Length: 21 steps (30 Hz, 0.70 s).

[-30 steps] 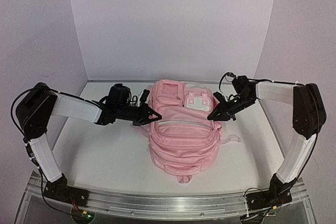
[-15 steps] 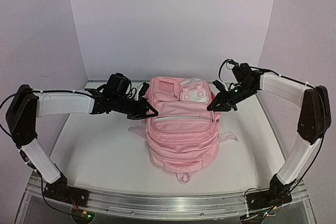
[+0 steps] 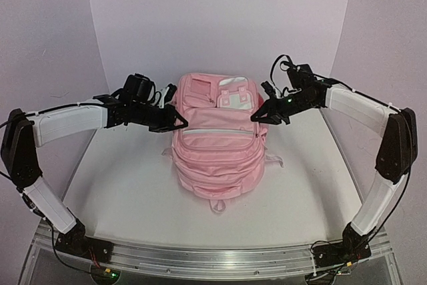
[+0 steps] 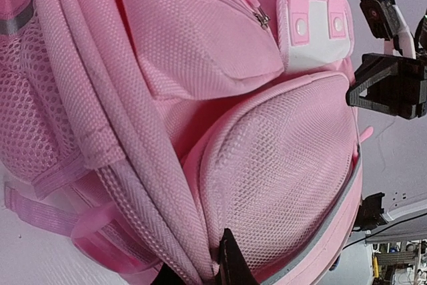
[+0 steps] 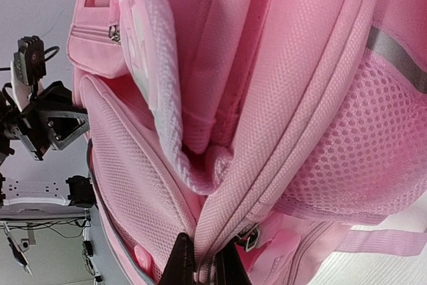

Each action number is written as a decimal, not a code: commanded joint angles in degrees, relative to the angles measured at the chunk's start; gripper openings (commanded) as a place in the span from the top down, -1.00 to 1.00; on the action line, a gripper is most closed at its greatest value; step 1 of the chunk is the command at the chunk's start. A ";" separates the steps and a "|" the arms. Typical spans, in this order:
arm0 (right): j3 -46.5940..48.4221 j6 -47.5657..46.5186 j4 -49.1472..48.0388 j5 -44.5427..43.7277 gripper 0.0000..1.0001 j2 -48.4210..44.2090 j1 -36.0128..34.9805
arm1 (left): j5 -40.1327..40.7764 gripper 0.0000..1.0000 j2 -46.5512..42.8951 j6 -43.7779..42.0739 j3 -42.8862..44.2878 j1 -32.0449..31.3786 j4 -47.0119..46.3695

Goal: Pack the student bag
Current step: Pick up the student bag at the center of the board, then place the student bag at the center of the board.

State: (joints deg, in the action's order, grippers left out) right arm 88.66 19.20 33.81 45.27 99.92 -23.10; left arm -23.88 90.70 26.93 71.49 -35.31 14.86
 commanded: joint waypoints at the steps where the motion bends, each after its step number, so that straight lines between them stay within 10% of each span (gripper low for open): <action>1: 0.80 -2.24 -13.25 3.84 1.00 0.86 -4.10 | -2.07 1.00 -2.31 -0.88 1.13 1.07 -10.41; 14: -5.72 -5.20 -13.22 -0.02 0.91 9.04 -4.32 | -4.66 0.77 6.94 7.36 -8.58 4.88 -18.90; 17: -6.01 -4.69 -13.07 0.40 0.57 8.17 -4.25 | -4.88 0.37 6.47 8.25 -8.29 6.60 -17.64; 21: -5.17 -3.61 -12.63 1.26 -0.38 5.17 -3.37 | -6.48 -0.20 4.09 6.87 -7.11 8.41 -14.51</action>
State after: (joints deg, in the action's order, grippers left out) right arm 82.54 16.72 24.61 42.90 108.60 -26.00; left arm -30.47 96.92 34.86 62.19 -28.93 4.29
